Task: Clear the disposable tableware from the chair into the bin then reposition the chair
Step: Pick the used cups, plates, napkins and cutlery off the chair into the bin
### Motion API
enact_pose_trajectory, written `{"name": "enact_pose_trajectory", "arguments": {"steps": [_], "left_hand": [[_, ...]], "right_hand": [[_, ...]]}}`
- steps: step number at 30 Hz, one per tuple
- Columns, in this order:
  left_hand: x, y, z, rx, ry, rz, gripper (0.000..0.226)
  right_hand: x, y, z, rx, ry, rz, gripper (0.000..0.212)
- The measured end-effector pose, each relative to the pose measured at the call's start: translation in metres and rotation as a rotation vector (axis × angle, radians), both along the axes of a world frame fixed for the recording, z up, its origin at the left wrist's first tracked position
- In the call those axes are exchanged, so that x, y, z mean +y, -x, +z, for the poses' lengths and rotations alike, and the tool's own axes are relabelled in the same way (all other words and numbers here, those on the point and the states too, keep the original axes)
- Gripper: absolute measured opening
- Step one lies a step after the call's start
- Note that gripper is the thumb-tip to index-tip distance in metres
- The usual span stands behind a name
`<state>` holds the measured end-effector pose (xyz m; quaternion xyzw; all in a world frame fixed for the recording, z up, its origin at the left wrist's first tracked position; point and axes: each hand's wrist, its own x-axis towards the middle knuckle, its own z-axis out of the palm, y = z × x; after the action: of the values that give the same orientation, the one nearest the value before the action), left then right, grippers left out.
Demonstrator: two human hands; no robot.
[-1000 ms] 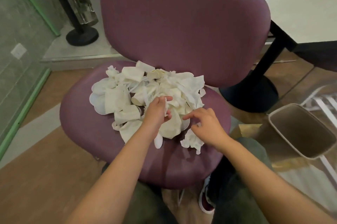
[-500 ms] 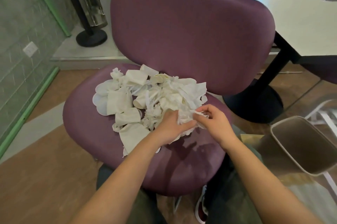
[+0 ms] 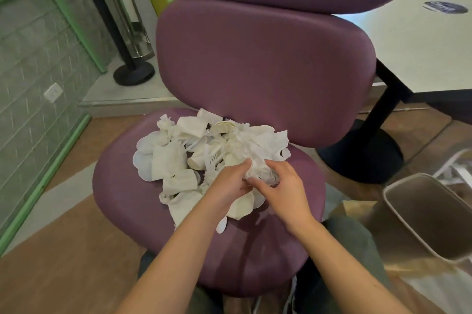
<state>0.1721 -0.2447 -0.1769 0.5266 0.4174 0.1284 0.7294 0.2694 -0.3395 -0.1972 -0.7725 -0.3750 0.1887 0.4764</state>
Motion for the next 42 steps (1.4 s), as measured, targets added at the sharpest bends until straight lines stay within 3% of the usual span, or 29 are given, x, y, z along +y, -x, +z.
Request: {"name": "enact_pose_trajectory", "arguments": {"steps": [4, 10, 13, 16, 20, 25, 27, 30, 33, 36, 42], "left_hand": [[-0.001, 0.008, -0.002, -0.043, 0.058, -0.027, 0.034], [0.007, 0.017, 0.001, -0.084, -0.022, 0.052, 0.031], [0.011, 0.022, -0.002, -0.106, -0.060, 0.059, 0.030], [0.011, 0.020, -0.005, -0.105, -0.038, 0.026, 0.046], [0.016, 0.010, -0.005, -0.123, 0.058, 0.049, 0.032], [0.025, -0.002, -0.008, -0.013, -0.072, 0.108, 0.032], [0.035, -0.002, -0.013, 0.059, -0.118, 0.220, 0.037], [0.049, 0.003, -0.018, 0.162, -0.128, 0.322, 0.051], [0.054, 0.008, -0.019, 0.192, -0.123, 0.324, 0.045], [0.056, 0.010, -0.024, 0.231, -0.172, 0.274, 0.049], [0.054, 0.011, -0.023, 0.228, -0.240, 0.224, 0.038]], "right_hand": [[0.010, -0.001, 0.006, -0.004, 0.020, 0.014, 0.018], [0.017, 0.000, 0.007, 0.198, 0.061, 0.134, 0.018], [0.021, 0.000, 0.002, 0.276, 0.013, 0.031, 0.015], [0.027, -0.003, -0.002, 0.313, -0.036, -0.105, 0.013], [0.037, -0.007, -0.002, 0.378, -0.060, -0.168, 0.016], [0.050, -0.009, 0.002, 0.439, 0.005, 0.087, 0.009], [0.056, -0.015, 0.003, 0.359, 0.060, 0.066, 0.015], [0.059, -0.028, -0.003, -0.116, 0.258, -0.034, 0.020], [0.060, -0.029, -0.015, -0.378, 0.403, 0.117, 0.033], [0.063, -0.025, -0.027, -0.438, 0.443, 0.181, 0.042], [0.068, -0.024, -0.027, -0.311, 0.342, 0.157, 0.019]]}}
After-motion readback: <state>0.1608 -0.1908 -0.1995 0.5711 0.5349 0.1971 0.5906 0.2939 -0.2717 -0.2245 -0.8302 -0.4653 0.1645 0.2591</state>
